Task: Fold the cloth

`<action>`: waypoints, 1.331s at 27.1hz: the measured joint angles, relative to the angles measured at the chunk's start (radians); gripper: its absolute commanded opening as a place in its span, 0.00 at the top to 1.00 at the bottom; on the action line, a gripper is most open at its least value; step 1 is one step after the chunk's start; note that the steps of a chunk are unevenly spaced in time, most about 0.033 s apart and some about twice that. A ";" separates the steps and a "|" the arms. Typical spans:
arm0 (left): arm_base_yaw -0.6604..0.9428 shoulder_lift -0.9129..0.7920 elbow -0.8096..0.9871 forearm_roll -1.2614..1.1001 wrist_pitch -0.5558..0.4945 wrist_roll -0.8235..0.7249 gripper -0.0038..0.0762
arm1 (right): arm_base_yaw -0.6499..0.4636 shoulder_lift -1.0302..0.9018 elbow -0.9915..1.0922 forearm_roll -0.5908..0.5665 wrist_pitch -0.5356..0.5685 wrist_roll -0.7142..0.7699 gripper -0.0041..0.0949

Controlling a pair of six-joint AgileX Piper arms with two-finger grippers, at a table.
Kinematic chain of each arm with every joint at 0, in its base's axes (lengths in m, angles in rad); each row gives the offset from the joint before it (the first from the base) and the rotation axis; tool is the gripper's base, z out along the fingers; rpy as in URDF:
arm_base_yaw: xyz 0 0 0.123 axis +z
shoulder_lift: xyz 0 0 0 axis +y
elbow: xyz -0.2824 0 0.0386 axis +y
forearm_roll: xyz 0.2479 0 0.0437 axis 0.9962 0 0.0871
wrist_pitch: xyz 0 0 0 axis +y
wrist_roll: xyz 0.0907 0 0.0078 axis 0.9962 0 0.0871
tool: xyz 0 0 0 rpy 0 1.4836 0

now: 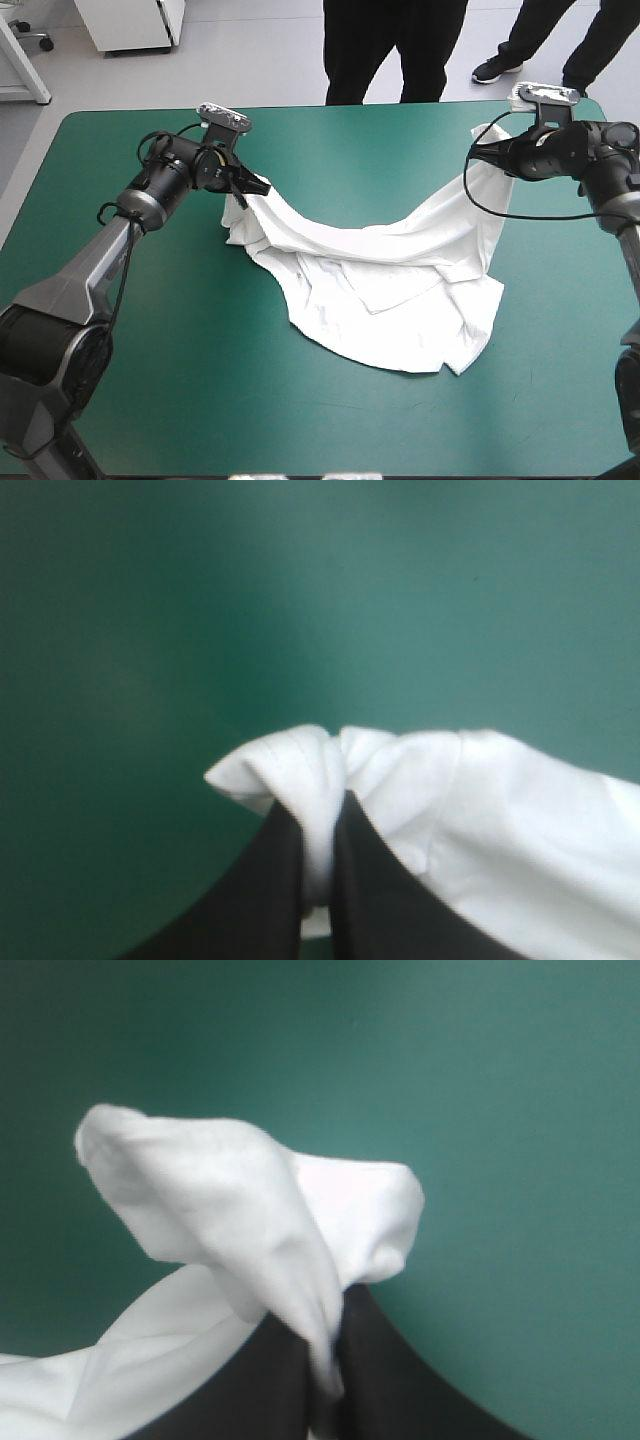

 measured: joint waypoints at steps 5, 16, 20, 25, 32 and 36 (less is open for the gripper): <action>0.013 0.134 0.000 0.104 -0.082 -0.118 0.96 | 0.000 0.174 0.000 -0.063 -0.036 0.067 0.98; 0.053 0.198 0.001 0.144 -0.138 -0.145 0.48 | 0.000 0.265 -0.003 -0.069 -0.018 0.072 0.36; 0.053 0.197 -0.020 0.142 -0.089 -0.145 0.21 | 0.000 0.265 -0.039 -0.069 0.071 0.083 0.31; 0.053 0.154 -0.107 0.134 0.033 -0.161 0.30 | 0.000 0.245 -0.126 -0.069 0.208 0.094 0.40; 0.054 0.016 -0.213 0.070 0.319 -0.058 0.40 | 0.000 0.105 -0.192 -0.067 0.404 0.097 0.42; 0.054 -0.031 -0.218 0.006 0.455 -0.012 0.42 | 0.000 0.024 -0.192 -0.067 0.448 0.094 0.42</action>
